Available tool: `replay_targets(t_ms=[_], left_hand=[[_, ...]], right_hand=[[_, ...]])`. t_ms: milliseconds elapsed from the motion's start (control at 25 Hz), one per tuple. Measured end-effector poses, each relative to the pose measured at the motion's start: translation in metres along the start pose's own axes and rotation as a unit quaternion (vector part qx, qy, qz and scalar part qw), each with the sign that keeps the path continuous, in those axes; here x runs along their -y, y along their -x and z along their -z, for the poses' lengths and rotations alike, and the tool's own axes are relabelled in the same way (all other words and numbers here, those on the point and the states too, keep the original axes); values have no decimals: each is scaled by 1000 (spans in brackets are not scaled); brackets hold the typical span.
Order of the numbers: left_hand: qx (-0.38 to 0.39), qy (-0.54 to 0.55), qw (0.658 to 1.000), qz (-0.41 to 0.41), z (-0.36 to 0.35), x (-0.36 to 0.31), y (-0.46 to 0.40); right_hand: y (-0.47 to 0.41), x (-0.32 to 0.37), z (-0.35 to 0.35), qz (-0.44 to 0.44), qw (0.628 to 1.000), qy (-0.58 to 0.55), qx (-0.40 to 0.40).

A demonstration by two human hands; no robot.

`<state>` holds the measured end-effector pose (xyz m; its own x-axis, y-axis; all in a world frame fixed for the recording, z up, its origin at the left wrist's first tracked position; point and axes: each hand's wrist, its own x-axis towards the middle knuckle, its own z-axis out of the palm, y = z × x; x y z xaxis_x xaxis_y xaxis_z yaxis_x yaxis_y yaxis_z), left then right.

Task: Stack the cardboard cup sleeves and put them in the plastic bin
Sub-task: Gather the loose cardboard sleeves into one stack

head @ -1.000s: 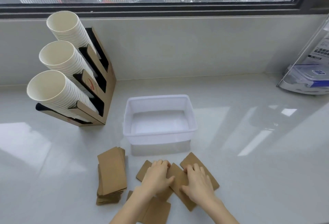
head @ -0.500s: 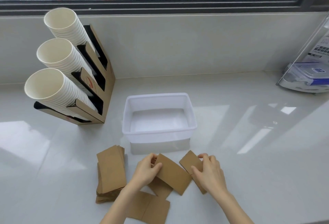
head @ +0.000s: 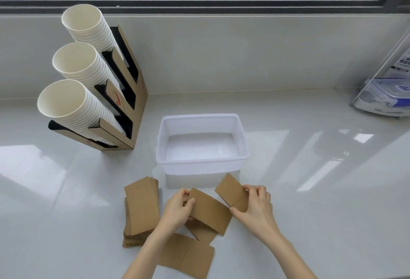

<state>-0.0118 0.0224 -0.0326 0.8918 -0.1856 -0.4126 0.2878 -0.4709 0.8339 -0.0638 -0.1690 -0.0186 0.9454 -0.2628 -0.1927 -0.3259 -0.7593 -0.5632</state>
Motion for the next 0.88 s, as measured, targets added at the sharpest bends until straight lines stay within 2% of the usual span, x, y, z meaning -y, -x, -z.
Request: replay_targets(t_ms=[160,520,600,720,800,880], left_hand=[[3,47,999,0,1,-3,3],[-2,139,990,-31,5,-11,22],[-30,149,987,-44,11,-12,26],[-101,169,979,-61,30,-13,30],[-140,178,971,-72,44,-13,31],[-161,187,966,-76,52,-13,32]], right_hand=[[4,18,-5,101,993,12,58],[6,41,-18,170,982,6,84],[5,43,-20,158,984,-29,80],[5,43,-24,87,985,-121,82],[5,40,-30,64,990,-76,97],[8,42,-39,61,988,35,137]])
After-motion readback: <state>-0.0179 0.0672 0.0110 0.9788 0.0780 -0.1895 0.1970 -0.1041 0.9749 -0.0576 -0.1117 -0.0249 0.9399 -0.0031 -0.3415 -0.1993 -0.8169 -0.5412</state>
